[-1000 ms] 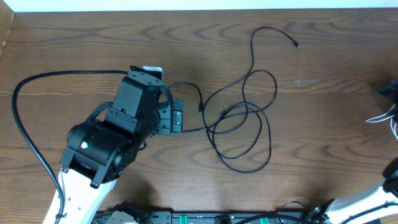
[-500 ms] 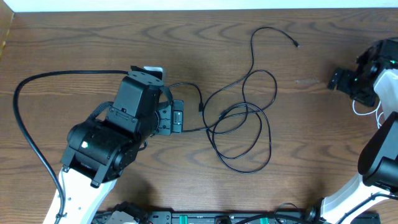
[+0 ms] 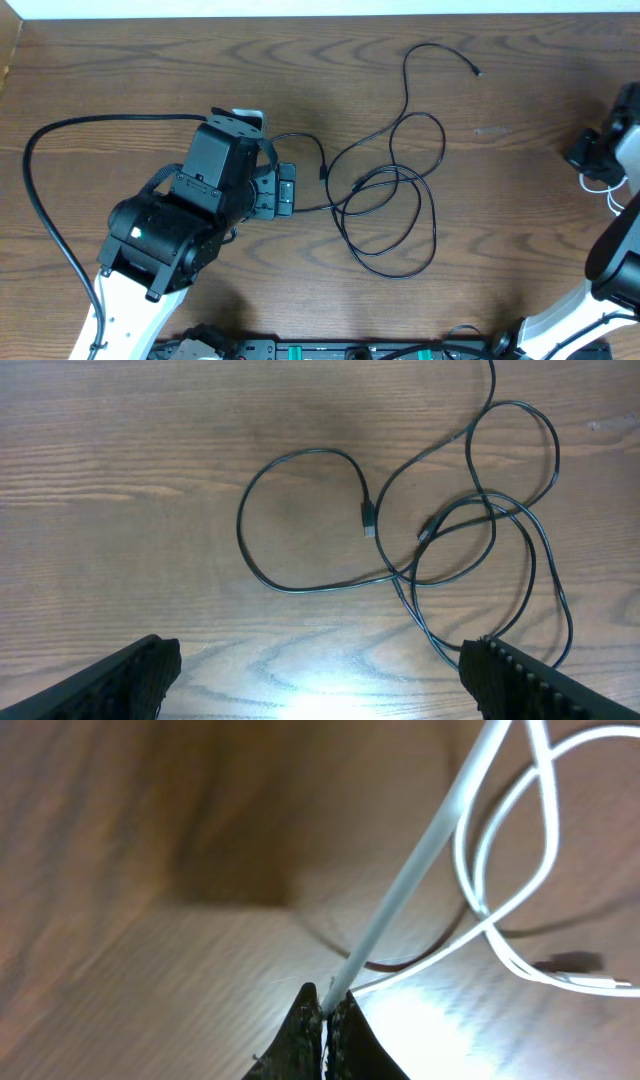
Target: Untangle cables
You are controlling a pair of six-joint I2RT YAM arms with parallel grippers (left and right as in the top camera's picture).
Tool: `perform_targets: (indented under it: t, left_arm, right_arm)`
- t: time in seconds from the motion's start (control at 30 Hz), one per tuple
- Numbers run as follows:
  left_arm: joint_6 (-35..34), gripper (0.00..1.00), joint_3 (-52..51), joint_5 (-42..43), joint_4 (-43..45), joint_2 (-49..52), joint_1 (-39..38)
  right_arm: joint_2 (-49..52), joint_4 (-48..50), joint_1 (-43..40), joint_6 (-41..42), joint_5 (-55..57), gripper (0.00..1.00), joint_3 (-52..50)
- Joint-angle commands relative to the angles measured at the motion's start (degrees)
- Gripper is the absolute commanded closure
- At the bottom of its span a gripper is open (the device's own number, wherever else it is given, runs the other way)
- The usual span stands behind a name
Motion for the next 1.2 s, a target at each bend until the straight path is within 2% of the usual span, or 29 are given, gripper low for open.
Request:
perform_targets:
  t: [0.0,0.37,0.5,0.53,0.57,0.6,0.63,0.67,0.7,0.8,0.93,1.17]
  left_arm:
    - [0.98,0.05,0.94,0.09,-0.28,0.09,-0.11]
    - [0.96,0.05,0.94,0.09,-0.28,0.09,-0.11]
    - [0.98,0.05,0.94,0.07,-0.26,0.11,-0.11]
    - [0.98,0.05,0.94,0.07,-0.28,0.09,-0.11]
    - [0.98,0.05,0.94,0.07,-0.28,0.09,-0.11]
    - [0.98,0.05,0.94,0.07,-0.28,0.11,-0.11]
    - [0.98,0.05,0.94,0.07,-0.28,0.11,-0.11]
    - [0.98,0.05,0.94,0.09,-0.28,0.11,-0.11]
    - [0.98,0.05,0.94,0.07,-0.28,0.11,-0.11]
    - [0.98,0.05,0.94,0.09,-0.26,0.11,-0.11]
    - [0.98,0.05,0.94,0.07,-0.24,0.11,-0.11]
    - [1.68,0.05,0.94,0.04,0.15,0.11,-0.11]
  right_arm:
    - [-0.37,0.42,-5.57,0.83,-0.35,0.99,-0.07]
    - [-0.46,5.79,-28.26,1.05,-25.94,0.99,2.19]
    - [-0.46,5.79,-32.83,6.69,-34.18,0.99,2.16]
    - [-0.46,5.57,-33.31,6.67,-35.34,0.87,2.16]
    - [-0.46,4.31,-33.79,6.84,-35.32,0.56,2.16]
    - [-0.46,0.66,-33.99,10.08,-30.95,0.34,2.16]
    - [-0.46,-4.13,-33.97,15.54,-23.91,0.21,2.16]
    - [-0.46,-6.03,-33.94,17.77,-20.28,0.15,2.14]
    - [-0.46,-7.56,-33.86,20.65,-16.7,0.01,2.14]
    - [-0.46,-12.11,-33.92,25.24,-14.25,0.01,2.08]
    - [-0.46,-12.35,-33.24,20.74,-19.8,0.01,2.08]
    - [-0.46,-6.88,-23.32,-1.09,-45.66,0.05,2.08]
